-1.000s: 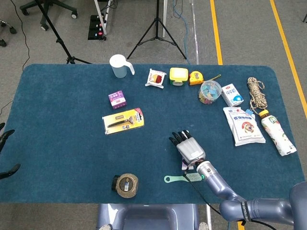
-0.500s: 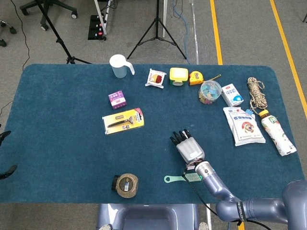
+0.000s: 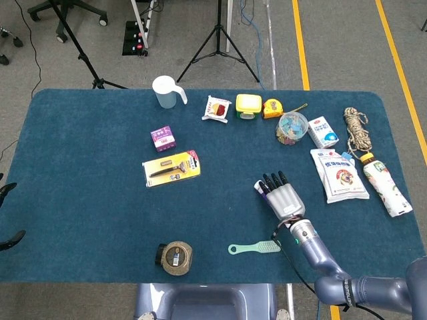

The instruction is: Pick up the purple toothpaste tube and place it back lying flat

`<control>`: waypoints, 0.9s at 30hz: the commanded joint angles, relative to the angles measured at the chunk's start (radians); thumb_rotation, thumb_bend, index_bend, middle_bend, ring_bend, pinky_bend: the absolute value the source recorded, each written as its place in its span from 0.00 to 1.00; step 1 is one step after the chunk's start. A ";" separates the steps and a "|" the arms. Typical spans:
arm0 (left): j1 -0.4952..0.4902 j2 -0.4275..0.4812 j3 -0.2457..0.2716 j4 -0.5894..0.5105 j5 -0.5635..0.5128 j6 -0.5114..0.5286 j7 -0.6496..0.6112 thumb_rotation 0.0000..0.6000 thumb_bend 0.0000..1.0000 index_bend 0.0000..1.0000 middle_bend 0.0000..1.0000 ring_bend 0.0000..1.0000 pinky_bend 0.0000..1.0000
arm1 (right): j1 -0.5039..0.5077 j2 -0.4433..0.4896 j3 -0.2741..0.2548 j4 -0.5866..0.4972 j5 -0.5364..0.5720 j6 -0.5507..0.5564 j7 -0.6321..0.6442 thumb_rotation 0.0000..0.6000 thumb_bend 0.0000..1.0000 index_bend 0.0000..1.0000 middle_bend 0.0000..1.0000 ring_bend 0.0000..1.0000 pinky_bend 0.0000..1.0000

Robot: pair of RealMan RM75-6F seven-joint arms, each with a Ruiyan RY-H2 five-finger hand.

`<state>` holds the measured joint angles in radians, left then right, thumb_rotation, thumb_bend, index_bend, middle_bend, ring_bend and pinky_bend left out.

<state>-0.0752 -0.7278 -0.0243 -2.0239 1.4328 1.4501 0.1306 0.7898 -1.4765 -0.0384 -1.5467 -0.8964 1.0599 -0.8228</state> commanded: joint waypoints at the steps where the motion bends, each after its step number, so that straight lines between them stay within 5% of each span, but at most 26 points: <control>1: -0.001 0.001 -0.001 0.000 -0.001 0.000 0.001 1.00 0.18 0.10 0.01 0.00 0.00 | -0.012 0.007 0.004 0.037 -0.006 -0.004 0.012 1.00 0.30 0.00 0.00 0.00 0.00; 6: -0.001 0.001 -0.001 0.003 -0.003 -0.001 -0.002 1.00 0.18 0.10 0.01 0.00 0.00 | -0.012 0.089 0.048 -0.046 0.029 -0.046 0.077 1.00 0.30 0.00 0.00 0.00 0.00; 13: -0.002 -0.006 0.001 0.009 -0.001 -0.007 -0.009 1.00 0.18 0.10 0.01 0.00 0.00 | 0.011 0.249 0.153 -0.190 0.126 -0.246 0.324 1.00 0.30 0.00 0.00 0.00 0.00; 18: 0.003 -0.005 0.002 0.015 0.000 -0.003 -0.019 1.00 0.18 0.10 0.01 0.00 0.00 | 0.036 0.277 0.185 -0.159 0.147 -0.369 0.445 1.00 0.30 0.00 0.01 0.02 0.00; 27: 0.010 -0.001 0.006 0.027 -0.002 -0.002 -0.034 1.00 0.18 0.10 0.01 0.00 0.00 | 0.101 0.248 0.166 -0.080 0.185 -0.475 0.507 1.00 0.30 0.00 0.06 0.07 0.00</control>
<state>-0.0658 -0.7290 -0.0186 -1.9964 1.4305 1.4487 0.0964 0.8783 -1.2230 0.1327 -1.6356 -0.7221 0.5981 -0.3241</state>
